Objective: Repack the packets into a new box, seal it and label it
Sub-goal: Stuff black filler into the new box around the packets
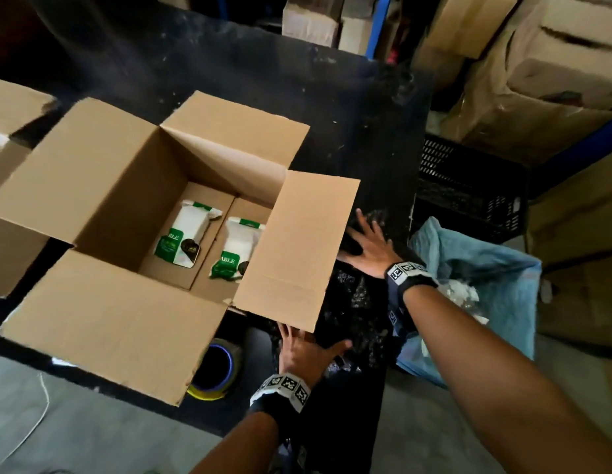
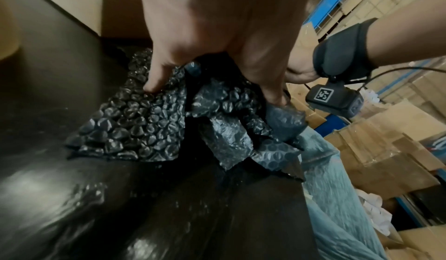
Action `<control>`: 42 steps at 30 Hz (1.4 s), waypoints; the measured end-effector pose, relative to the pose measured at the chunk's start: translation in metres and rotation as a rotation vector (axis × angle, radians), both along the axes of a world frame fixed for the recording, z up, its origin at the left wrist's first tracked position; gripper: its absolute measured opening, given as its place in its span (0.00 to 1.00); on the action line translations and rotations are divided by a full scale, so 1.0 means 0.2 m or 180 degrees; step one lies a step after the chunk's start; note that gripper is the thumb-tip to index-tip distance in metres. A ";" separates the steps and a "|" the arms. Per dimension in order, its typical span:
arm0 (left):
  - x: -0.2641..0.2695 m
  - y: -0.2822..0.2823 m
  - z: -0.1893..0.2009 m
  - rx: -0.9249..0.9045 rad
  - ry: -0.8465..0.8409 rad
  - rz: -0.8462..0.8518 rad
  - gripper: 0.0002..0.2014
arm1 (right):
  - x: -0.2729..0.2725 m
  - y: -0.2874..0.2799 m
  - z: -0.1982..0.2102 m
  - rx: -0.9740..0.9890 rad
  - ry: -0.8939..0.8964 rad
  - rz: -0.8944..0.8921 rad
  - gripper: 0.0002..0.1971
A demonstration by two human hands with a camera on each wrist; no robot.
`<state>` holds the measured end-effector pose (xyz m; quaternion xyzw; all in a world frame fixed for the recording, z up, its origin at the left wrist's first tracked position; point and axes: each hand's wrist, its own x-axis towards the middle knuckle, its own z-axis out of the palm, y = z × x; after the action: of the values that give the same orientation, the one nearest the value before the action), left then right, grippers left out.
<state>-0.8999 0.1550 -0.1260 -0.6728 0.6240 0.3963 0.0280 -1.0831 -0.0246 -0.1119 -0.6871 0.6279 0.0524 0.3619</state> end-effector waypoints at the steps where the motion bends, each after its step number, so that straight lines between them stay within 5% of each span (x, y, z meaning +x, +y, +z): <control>1: -0.01 -0.01 0.03 0.0138 -0.0026 0.0001 0.54 | 0.01 0.00 -0.03 0.0089 0.0013 0.0048 0.40; 4: -0.02 0.00 -0.02 0.0306 -0.0101 0.0280 0.52 | 0.04 0.06 -0.08 0.0137 0.0272 0.0213 0.39; 6: -0.02 -0.01 -0.07 0.0268 -0.0250 0.0176 0.53 | 0.07 0.16 -0.08 0.0152 0.0302 0.0177 0.50; 9: 0.02 0.00 -0.05 0.0317 -0.0424 -0.0308 0.40 | 0.12 0.32 -0.07 0.0153 0.0095 0.0091 0.67; 12: 0.07 -0.01 -0.09 0.0048 -0.0493 -0.0457 0.34 | 0.19 0.48 -0.09 0.0101 0.0027 -0.0046 0.71; 16: 0.10 0.03 -0.05 -0.0179 -0.0529 -0.0560 0.33 | 0.28 0.70 -0.12 0.0203 -0.0431 -0.0615 0.59; 24: 0.23 0.24 -0.09 -0.0585 0.0775 0.0373 0.31 | 0.46 1.04 -0.18 0.0467 -0.1824 -0.1672 0.34; 31: 0.33 0.44 0.03 -0.0773 0.1153 0.0200 0.25 | 0.60 1.33 -0.11 0.0089 -0.2375 -0.2465 0.17; 35: 0.31 0.49 0.16 -0.1044 0.1415 0.0006 0.24 | 0.59 1.42 0.08 -0.0342 -0.2378 -0.2652 0.07; 42: 0.17 0.44 0.59 -0.1628 0.1935 -0.0376 0.18 | 0.47 1.45 0.59 -0.1275 -0.2422 -0.2762 0.05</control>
<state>-0.8666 0.2424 -0.0087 -0.4732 0.7200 0.4069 -0.3035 -0.9882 0.2651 0.0068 -0.3939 0.6749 -0.4680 0.4128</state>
